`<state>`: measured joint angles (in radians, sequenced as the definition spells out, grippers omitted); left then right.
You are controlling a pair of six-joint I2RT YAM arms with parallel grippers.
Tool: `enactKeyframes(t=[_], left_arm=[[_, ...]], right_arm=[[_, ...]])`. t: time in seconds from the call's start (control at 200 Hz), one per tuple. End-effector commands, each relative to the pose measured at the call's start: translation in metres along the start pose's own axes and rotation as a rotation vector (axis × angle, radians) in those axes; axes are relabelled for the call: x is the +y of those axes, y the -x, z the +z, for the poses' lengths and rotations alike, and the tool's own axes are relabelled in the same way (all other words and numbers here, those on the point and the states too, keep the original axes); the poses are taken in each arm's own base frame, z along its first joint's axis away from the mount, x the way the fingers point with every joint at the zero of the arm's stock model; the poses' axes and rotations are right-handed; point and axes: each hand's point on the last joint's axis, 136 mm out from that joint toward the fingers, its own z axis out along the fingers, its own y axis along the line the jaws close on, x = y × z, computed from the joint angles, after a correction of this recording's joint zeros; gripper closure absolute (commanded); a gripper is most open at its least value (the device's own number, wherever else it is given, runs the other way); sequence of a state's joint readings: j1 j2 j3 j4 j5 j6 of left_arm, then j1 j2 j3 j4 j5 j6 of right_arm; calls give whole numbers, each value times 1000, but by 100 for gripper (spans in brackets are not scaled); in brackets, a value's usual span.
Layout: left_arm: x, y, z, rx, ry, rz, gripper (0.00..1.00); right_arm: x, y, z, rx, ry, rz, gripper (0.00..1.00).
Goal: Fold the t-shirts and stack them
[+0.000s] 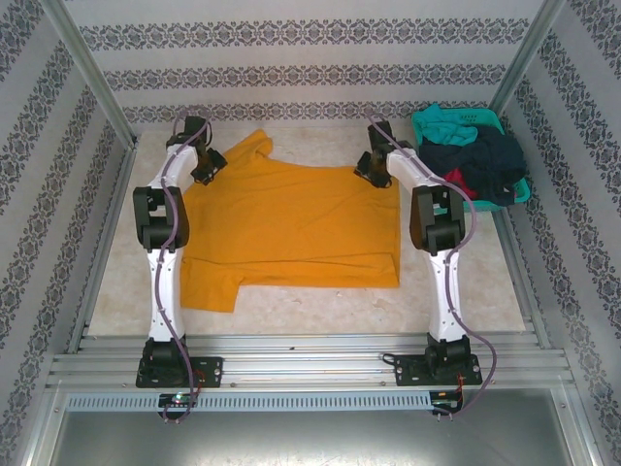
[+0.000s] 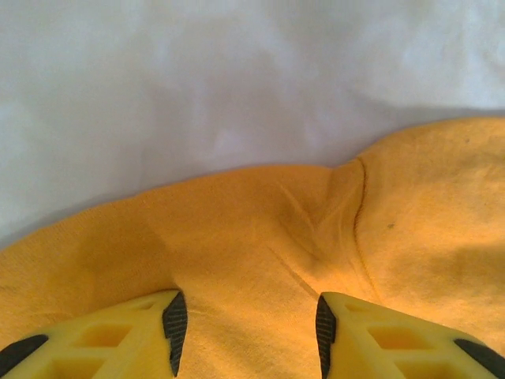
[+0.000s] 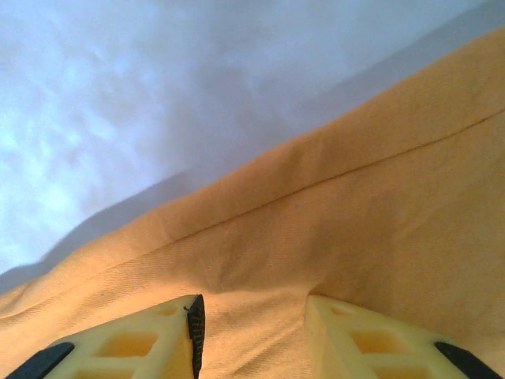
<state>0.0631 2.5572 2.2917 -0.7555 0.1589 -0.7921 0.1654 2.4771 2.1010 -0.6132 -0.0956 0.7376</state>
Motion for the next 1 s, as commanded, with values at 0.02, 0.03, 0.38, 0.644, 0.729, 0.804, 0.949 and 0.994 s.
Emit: enactKeyframes(t=[0.02, 0.03, 0.38, 0.644, 0.729, 0.804, 0.949, 0.994], left_arm=[[26, -2, 20, 61, 78, -63, 48], [26, -1, 22, 62, 78, -66, 47], [-12, 35, -42, -34, -36, -29, 39], [-7, 35, -145, -170, -20, 4, 26], [8, 18, -169, -182, -10, -3, 22], [29, -4, -185, -182, 11, -21, 18], [87, -58, -209, -158, 78, -60, 13], [109, -79, -210, -132, 120, -78, 13]], right_arm=[[-3, -2, 20, 80, 0, 45, 59], [0, 0, 20, 78, 8, 46, 59], [63, 48, -37, -46, 213, -18, 44], [58, 9, -111, -107, 221, -158, 33], [42, -15, -129, -103, 214, -157, 32], [26, -40, -145, -90, 195, -163, 31], [-18, -85, -166, -71, 125, -166, 31], [-31, -98, -169, -61, 112, -156, 31]])
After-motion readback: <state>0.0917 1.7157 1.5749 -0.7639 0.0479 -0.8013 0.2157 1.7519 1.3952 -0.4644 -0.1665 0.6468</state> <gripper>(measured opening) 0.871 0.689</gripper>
